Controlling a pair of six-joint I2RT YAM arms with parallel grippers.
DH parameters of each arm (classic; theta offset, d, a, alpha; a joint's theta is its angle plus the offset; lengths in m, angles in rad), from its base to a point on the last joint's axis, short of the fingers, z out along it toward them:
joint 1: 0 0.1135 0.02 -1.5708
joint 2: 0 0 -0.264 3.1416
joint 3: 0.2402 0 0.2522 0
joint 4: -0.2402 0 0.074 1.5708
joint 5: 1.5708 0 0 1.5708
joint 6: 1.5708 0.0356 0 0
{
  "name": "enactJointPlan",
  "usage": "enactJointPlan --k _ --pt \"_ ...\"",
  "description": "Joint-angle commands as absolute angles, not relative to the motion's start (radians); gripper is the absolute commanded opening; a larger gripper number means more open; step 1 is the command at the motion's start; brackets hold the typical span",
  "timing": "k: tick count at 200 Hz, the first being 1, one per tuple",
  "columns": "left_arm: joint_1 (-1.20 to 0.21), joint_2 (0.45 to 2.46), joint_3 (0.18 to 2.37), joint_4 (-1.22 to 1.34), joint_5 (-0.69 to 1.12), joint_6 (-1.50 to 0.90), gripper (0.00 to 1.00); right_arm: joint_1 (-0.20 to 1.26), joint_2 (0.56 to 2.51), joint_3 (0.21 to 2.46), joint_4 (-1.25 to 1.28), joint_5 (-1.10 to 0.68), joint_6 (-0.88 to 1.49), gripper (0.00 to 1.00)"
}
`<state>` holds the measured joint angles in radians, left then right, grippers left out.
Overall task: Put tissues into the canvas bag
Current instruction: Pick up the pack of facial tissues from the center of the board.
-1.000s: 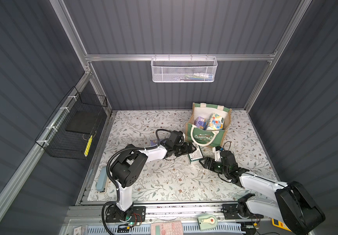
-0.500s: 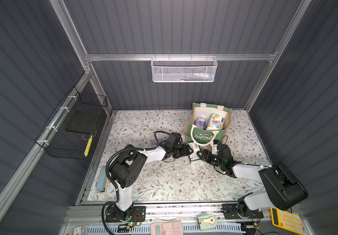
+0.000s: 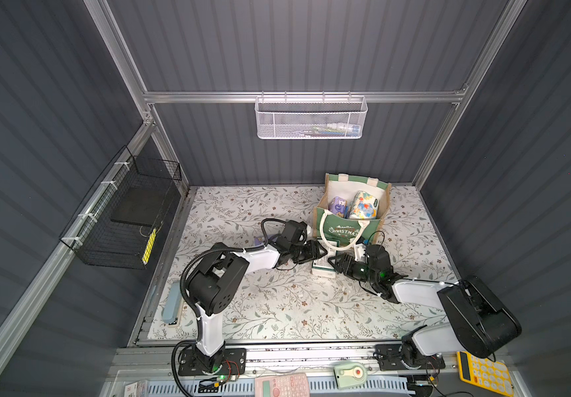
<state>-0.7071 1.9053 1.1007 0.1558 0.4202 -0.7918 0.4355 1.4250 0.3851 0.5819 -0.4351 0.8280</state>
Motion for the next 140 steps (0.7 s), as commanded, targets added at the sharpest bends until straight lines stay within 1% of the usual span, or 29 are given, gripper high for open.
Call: enactJointPlan --k 1,39,63,66,78,84,102,140 --pt "-0.742 1.917 1.129 0.169 0.488 -0.77 0.64 0.485 1.394 0.374 0.564 -0.484 0.842 0.58" --pt "-0.762 1.864 1.033 0.216 0.495 -0.817 0.62 0.521 1.283 0.293 0.488 -0.409 0.899 0.57" --pt "-0.762 1.829 1.006 0.187 0.488 -0.8 0.62 0.52 1.176 0.258 0.366 -0.346 0.894 0.59" --pt "-0.762 1.827 1.006 0.18 0.488 -0.795 0.62 0.517 1.164 0.254 0.355 -0.309 0.893 0.6" --pt "-0.762 1.822 1.012 0.157 0.492 -0.781 0.62 0.51 1.126 0.24 0.32 -0.273 0.894 0.61" --pt "-0.762 1.819 1.015 0.146 0.493 -0.771 0.62 0.506 1.082 0.231 0.312 -0.261 0.897 0.62" --pt "-0.762 1.819 1.041 0.112 0.493 -0.739 0.61 0.485 1.036 0.208 0.307 -0.239 0.917 0.66" --pt "-0.76 1.842 1.103 0.041 0.507 -0.662 0.61 0.453 1.045 0.198 0.339 -0.234 0.922 0.75"
